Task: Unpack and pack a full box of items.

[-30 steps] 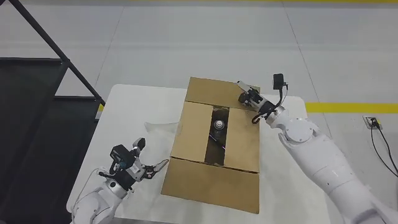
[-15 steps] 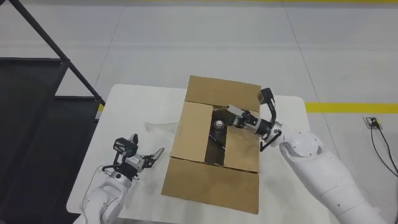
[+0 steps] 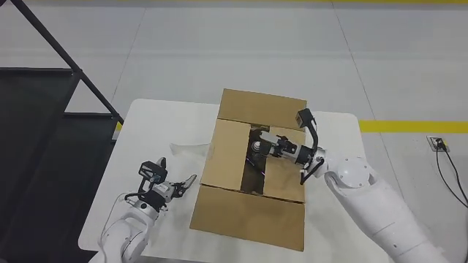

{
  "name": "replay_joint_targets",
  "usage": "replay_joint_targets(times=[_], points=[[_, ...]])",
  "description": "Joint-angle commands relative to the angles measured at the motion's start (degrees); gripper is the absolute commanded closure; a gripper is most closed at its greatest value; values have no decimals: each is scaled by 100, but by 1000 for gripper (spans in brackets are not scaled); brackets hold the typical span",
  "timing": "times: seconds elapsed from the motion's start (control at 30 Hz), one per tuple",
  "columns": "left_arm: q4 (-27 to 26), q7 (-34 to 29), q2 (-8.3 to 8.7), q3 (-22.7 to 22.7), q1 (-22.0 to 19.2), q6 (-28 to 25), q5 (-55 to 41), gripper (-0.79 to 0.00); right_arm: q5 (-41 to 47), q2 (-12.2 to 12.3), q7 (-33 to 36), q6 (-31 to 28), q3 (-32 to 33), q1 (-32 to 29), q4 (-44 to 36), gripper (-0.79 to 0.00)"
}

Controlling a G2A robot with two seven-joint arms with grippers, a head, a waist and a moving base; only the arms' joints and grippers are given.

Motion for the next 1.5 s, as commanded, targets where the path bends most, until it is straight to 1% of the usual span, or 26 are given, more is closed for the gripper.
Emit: replay_joint_targets(times=[0.0,0.33,0.6,0.9,1.0,1.1,1.27,1.37,1.47], points=[[-3,-3,-4,60,-6,-5,42,-785,-46,-17,95,109,-17,24,-4,-785],[-61,131,3,181,15,-215,94,-785,-162,-192,572,617,-249,294,226,-785],[-134,209,24,193,79,-320,185,-785,-307,-338,699,790,-388,499,491,-785],[-172,258,38,216,131,-372,196,-785,-502,-552,611,1042,-622,718,822,-785],[-164,292,32,190,149,-206,132,-785,-507,-620,651,1052,-670,794,945,-785],[-85,196,9,180,105,41,-59,-785,-489,-683,685,1006,-699,842,1052,-785],[15,8,-48,342,-11,563,-89,-785,-493,-761,731,926,-708,890,1193,-785],[43,-14,-73,445,-73,615,-122,-785,-498,-798,772,889,-700,904,1259,-785],[38,31,-78,515,-87,529,-68,-785,-477,-827,827,840,-676,899,1309,-785]])
